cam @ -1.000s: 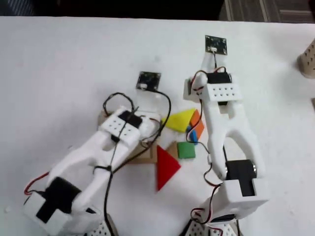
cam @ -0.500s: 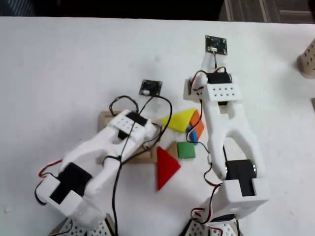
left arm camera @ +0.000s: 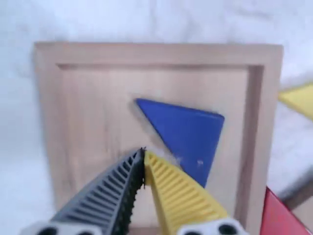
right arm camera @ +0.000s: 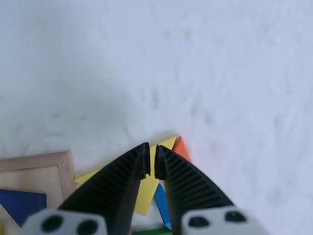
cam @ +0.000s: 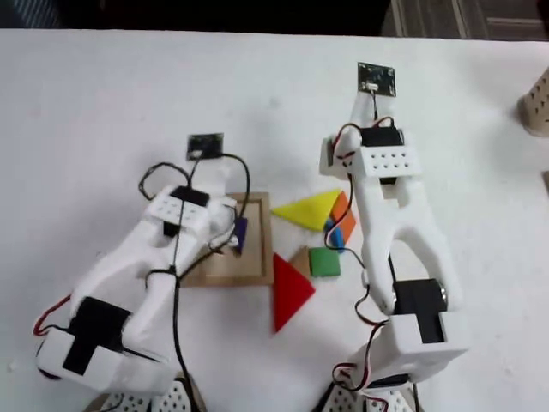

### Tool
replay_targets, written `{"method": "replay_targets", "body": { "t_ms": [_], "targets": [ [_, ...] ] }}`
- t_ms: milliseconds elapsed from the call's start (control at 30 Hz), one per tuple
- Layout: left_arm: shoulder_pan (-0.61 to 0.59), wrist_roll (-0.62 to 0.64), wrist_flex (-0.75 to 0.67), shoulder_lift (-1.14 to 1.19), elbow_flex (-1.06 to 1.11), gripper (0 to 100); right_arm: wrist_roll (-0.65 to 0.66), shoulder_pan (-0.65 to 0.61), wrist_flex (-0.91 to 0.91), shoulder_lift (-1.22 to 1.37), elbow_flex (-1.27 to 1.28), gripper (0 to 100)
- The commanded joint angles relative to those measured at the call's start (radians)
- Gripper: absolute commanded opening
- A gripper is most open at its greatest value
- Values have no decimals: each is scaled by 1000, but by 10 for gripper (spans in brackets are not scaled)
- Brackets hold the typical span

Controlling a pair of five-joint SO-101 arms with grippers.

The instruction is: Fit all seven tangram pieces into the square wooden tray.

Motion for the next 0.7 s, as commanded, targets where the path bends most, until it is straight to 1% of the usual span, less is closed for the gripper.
{"method": "replay_targets", "body": {
  "t_ms": [0, 133, 300, 467, 667],
  "targets": [
    [-36, -11, -38, -35, 0, 24, 12, -8, -18, -24, -6, 21],
    [-19, -15, -35, -64, 3, 24, 12, -8, -18, -24, -6, 21],
    [73, -144, 17, -119, 29, 24, 12, -8, -18, -24, -6, 21],
    [185, -161, -75, -102, 118, 24, 12, -8, -18, -24, -6, 21],
    [182, -161, -98, -87, 120, 24, 12, -5, -18, -24, -6, 21]
  ]
}}
